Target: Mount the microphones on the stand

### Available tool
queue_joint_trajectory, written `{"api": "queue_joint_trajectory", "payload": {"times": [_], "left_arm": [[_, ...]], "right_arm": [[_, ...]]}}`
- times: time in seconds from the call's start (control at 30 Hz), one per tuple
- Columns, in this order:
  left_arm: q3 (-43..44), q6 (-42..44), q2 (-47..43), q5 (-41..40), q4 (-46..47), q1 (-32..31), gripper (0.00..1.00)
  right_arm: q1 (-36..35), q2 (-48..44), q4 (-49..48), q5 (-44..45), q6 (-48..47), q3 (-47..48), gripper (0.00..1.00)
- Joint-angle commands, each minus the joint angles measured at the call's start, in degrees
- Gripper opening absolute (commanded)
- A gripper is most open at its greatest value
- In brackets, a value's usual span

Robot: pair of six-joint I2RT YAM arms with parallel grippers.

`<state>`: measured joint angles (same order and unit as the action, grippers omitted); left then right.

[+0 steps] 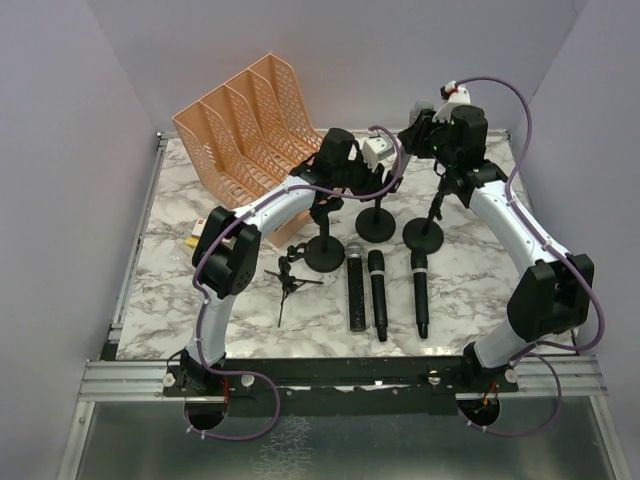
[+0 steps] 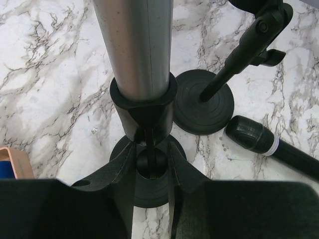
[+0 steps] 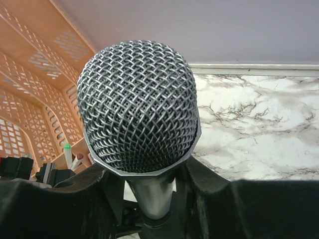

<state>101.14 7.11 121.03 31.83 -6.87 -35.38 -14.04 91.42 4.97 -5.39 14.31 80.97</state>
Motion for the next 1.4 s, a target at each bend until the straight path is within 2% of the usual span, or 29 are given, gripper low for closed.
{"api": "queue_joint_trajectory", "payload": {"times": [0.0, 0.3, 0.57, 0.8, 1.17, 1.37], "left_arm": [[-2.27, -1.23, 0.55, -5.39, 4.29, 0.02, 0.0], [-3.44, -2.14, 0.33, -5.82, 5.61, 0.0, 0.0], [-4.07, -2.49, 0.18, -5.98, 6.25, 0.02, 0.0], [-4.28, -3.48, 0.25, -5.74, 6.68, 0.03, 0.0], [-4.17, -3.51, 0.35, -5.73, 6.69, 0.0, 0.0], [-3.82, -3.77, 0.7, -5.82, 6.68, 0.01, 0.0]], "right_arm": [[-2.11, 3.03, 9.39, -7.58, 3.26, -8.85, 0.01], [-3.74, 3.34, 0.01, -4.81, 1.76, -18.99, 0.01], [-5.75, 6.22, -4.4, -4.28, 0.45, -23.35, 0.01], [-6.61, 4.79, -12.8, -2.74, -0.11, -29.06, 0.01], [-7.23, 7.49, -18.95, -2.66, -0.92, -32.14, 0.01], [-7.22, 9.61, -21.99, -3.73, 1.75, -33.52, 0.01]]}}
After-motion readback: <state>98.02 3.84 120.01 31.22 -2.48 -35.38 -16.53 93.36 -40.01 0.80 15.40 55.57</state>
